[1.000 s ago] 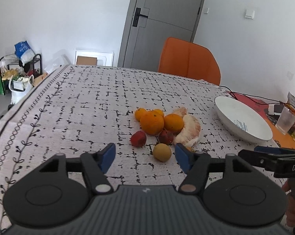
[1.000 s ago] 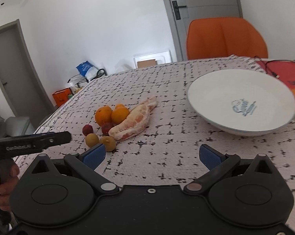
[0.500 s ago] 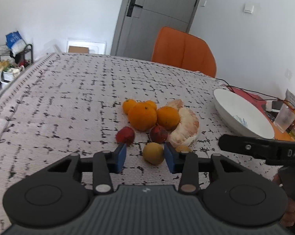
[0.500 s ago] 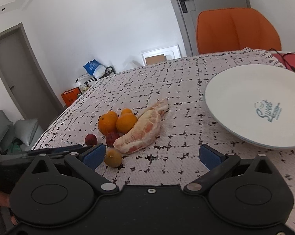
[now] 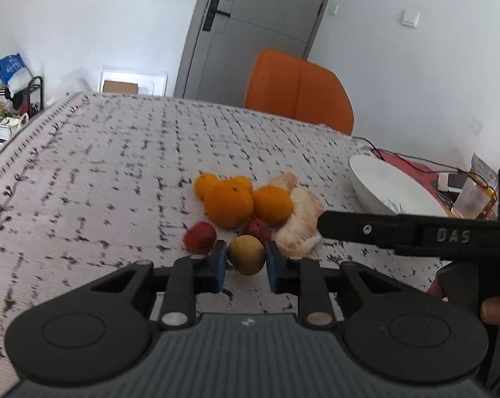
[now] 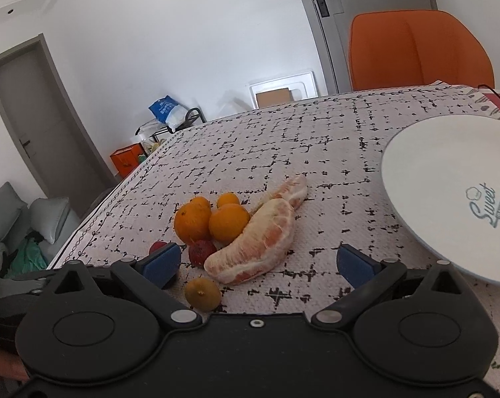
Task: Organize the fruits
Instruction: 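Grasp a yellow apricot with the left gripper while the right gripper grasps the peeled pomelo segment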
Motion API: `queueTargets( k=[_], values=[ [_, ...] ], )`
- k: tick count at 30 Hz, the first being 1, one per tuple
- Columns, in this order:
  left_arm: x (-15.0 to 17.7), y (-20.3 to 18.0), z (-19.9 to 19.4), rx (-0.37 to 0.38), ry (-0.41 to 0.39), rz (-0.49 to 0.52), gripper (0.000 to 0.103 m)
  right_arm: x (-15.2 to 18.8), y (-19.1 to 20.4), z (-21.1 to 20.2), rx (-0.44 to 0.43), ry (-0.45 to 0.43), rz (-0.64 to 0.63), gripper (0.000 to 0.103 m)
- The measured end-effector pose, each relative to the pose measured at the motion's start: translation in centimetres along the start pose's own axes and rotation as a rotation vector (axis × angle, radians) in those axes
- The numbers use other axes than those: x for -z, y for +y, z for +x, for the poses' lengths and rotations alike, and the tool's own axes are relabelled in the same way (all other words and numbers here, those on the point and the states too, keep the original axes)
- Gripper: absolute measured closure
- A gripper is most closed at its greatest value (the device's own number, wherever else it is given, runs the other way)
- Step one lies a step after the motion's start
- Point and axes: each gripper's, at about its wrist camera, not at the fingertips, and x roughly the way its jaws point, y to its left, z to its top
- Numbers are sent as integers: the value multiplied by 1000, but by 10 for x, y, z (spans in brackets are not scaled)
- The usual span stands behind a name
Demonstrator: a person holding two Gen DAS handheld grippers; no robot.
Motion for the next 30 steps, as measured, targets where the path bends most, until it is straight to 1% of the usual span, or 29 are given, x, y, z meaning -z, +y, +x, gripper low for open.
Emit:
queueTargets(
  k=[4,9,12,15,19,21,23,26,28,30],
  values=[
    [-6,7,-5,-17,-21,-9,80,-3,1,8,-6,13,11,13],
    [-12,15,-12,-29,-43,-18,80,-6,6,18,-7,18,8,30],
    [-14,20,-15,-41,-53,-26,80,-6,7,24,8,27,13,37],
    [-13,28,-18,-58,-65,-41,80,-6,7,33,36,33,2,39],
    [-11,38,-19,-73,-63,-71,80,-6,17,38,88,33,-63,39],
    [-10,41,-20,-77,-59,-78,80,-4,20,40,107,25,-93,42],
    [-9,43,-20,-81,-59,-82,80,-3,21,40,116,19,-104,43],
    [-10,44,-22,-86,-61,-82,80,-3,18,37,109,17,-94,47],
    [-10,43,-23,-87,-64,-81,80,-4,15,35,102,13,-76,53],
    [-11,41,-23,-87,-66,-79,80,-6,12,32,101,4,-59,66]
  ],
)
